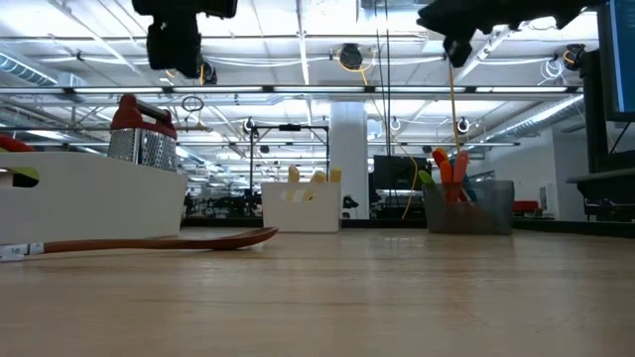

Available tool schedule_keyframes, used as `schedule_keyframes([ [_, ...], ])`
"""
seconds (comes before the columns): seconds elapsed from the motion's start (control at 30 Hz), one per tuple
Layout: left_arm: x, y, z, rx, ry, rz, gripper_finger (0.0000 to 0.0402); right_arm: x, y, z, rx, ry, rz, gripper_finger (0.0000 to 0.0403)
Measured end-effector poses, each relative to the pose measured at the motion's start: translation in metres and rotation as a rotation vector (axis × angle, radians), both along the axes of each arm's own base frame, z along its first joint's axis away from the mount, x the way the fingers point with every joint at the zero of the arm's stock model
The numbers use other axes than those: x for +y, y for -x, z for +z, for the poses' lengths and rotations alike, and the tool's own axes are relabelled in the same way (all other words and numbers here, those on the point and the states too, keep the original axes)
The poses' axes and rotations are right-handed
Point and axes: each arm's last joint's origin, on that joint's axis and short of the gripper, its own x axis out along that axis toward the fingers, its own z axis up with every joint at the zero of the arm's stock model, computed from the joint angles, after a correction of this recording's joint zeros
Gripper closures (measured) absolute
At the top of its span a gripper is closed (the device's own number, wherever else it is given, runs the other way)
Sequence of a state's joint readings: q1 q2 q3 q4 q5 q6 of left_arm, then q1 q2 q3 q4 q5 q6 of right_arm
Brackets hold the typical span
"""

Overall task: Pick & Place Kitchen Items
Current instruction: Put the wooden serving spoon into the bottom white bin

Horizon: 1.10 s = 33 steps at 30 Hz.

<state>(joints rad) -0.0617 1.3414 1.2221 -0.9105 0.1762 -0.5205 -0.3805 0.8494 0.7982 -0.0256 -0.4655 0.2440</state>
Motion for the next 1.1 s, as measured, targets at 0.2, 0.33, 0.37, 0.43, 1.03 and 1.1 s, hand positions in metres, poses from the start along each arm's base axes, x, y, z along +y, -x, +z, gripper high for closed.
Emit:
schedule_keyframes([
  [0.2,-0.019,-0.021,-0.032,0.129,-0.002,-0.062,0.0192,0.004,0.015,0.001,0.039,0.023,-0.072,0.0353],
  [0.33,-0.028,-0.031,-0.050,0.202,-0.006,-0.075,0.0192,0.005,0.019,0.004,0.023,0.029,-0.072,0.0353],
  [0.37,-0.030,-0.033,-0.054,0.219,-0.004,-0.072,0.0192,0.006,0.019,0.004,0.021,0.029,-0.072,0.0353],
  [0.43,-0.033,-0.037,-0.063,0.253,0.000,-0.060,0.0192,0.006,0.020,0.004,0.020,0.029,-0.072,0.0353],
  [1.03,-0.052,-0.083,-0.106,0.422,-0.023,-0.010,0.0193,0.006,0.020,0.003,0.029,0.022,-0.064,0.0353],
  [1.1,-0.051,-0.085,-0.112,0.449,-0.007,0.003,0.0193,0.006,0.019,0.003,0.029,0.022,-0.064,0.0353],
])
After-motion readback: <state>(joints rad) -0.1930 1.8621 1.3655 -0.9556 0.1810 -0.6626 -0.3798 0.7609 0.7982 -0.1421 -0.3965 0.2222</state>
